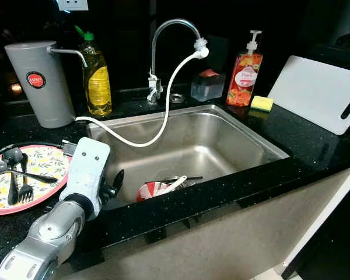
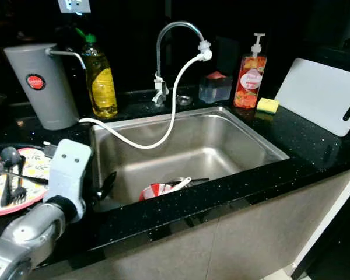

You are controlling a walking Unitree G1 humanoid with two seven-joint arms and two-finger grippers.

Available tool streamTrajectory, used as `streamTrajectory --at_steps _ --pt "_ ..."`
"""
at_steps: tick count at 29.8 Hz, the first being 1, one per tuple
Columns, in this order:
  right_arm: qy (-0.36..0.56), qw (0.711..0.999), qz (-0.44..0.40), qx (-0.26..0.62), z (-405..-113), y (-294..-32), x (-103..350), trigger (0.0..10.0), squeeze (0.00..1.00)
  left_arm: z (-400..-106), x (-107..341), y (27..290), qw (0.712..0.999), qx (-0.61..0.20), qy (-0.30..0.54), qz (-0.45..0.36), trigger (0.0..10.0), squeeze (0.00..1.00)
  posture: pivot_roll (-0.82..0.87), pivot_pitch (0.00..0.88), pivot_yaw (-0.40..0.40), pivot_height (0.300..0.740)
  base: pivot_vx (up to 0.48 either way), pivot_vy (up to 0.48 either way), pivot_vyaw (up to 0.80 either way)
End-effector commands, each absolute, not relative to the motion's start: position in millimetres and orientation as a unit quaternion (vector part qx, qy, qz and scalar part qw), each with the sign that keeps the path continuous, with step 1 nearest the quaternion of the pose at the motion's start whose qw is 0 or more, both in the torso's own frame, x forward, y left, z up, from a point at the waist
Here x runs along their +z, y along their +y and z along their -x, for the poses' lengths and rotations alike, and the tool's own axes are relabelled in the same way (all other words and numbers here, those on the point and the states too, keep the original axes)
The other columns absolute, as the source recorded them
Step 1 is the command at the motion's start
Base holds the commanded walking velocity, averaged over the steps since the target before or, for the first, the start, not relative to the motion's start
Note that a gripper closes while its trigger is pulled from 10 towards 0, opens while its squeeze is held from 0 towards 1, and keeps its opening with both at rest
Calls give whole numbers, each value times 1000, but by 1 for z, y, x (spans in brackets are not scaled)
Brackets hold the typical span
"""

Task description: Kitchen organization

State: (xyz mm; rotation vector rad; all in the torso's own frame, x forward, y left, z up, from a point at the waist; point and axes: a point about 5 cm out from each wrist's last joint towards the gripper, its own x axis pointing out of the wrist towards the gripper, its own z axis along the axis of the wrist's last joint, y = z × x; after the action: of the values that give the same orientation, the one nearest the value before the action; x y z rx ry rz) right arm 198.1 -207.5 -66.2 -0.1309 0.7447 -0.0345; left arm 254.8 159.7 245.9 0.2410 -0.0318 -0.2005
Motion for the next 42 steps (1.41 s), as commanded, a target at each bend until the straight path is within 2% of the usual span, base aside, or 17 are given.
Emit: streamTrajectory --at_steps 1,8,12,13,15,18,23,28,31,42 --pt "373 925 69 -13 -194 -209 -69 10000 0 -258 238 158 990 -90 0 -106 10000 0 -18 99 -15 740 0 0 0" --pt "359 930 77 -21 -200 -224 -62 10000 0 -264 232 137 993 -108 11 -53 10000 0 -33 84 -3 740 0 0 0" --pt "346 934 86 -20 -206 -230 -56 10000 0 -268 230 128 992 -123 18 -38 10000 0 -43 69 36 740 0 0 0" --pt "330 940 86 -21 -212 -231 -52 10000 0 -273 229 129 993 -115 24 -28 10000 0 -54 61 69 740 0 0 0" --pt "323 942 84 -22 -214 -231 -50 10000 0 -274 230 129 993 -114 18 -29 10000 0 -48 56 70 740 0 0 0" --pt "324 943 72 -29 -213 -231 -50 10000 0 -272 235 132 993 -113 -4 -45 10000 0 -4 36 37 740 0 0 0" --pt "346 934 84 -4 -211 -224 -55 10000 0 -267 237 152 996 -82 -13 -41 10000 0 19 42 -50 740 0 0 0" --pt "346 934 90 8 -215 -222 -54 10000 0 -265 237 158 997 -71 -16 -40 10000 0 24 55 -64 740 0 0 0" --pt "340 934 100 39 -224 -215 -50 10000 0 -268 242 160 996 -77 -29 -29 10000 0 35 63 -116 740 0 0 0" --pt "343 934 92 38 -223 -209 -52 10000 0 -266 243 162 996 -74 -33 -34 10000 0 20 69 -93 740 0 0 0"
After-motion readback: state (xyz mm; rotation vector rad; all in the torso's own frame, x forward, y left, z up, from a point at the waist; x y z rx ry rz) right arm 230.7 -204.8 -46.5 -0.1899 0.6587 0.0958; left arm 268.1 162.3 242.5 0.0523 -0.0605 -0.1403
